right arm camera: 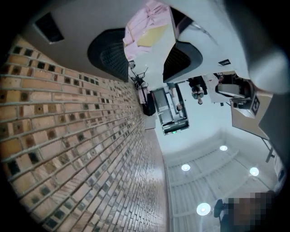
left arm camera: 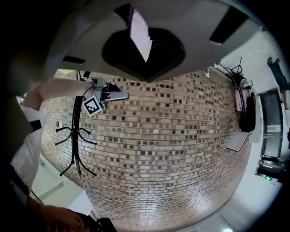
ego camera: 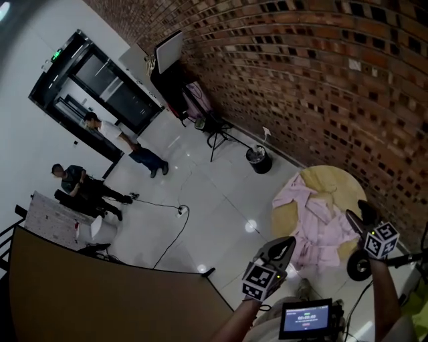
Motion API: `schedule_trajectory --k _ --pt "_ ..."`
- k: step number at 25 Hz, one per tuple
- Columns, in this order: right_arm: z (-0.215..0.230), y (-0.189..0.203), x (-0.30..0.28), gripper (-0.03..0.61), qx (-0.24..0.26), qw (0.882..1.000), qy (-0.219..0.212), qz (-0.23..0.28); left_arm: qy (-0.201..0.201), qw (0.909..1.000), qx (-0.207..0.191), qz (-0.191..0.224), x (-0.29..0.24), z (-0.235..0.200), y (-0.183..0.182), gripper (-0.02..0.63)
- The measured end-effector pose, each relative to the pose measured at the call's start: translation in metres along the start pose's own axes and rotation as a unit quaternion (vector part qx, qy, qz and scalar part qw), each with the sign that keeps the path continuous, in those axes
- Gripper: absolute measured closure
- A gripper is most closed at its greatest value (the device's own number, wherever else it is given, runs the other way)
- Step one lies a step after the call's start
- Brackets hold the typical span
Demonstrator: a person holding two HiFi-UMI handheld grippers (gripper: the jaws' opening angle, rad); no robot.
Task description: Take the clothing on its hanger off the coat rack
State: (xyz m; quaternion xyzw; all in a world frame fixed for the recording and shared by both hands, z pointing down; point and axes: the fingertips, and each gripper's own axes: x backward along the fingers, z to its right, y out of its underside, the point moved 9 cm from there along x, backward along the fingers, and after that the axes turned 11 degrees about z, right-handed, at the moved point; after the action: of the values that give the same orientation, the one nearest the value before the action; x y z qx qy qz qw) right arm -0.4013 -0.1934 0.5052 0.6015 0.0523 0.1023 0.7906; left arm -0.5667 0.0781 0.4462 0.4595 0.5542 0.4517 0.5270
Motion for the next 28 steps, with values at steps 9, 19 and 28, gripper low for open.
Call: schedule_trajectory --k 9,19,28 --pt "-0.087 -0.108 0.178 0.362 0.041 0.998 -0.041 0.028 0.034 0.9987 -0.007 0.038 0.033 0.160 -0.042 0.629" --pt "-0.129 -0.169 0.369 0.362 0.082 0.994 -0.043 0.050 0.070 0.9948 -0.009 0.073 0.061 0.309 -0.064 0.629" --pt "-0.123 -0.177 0.498 0.361 0.101 0.994 -0.011 0.048 0.093 0.9912 0.004 0.095 0.055 0.405 -0.056 0.629"
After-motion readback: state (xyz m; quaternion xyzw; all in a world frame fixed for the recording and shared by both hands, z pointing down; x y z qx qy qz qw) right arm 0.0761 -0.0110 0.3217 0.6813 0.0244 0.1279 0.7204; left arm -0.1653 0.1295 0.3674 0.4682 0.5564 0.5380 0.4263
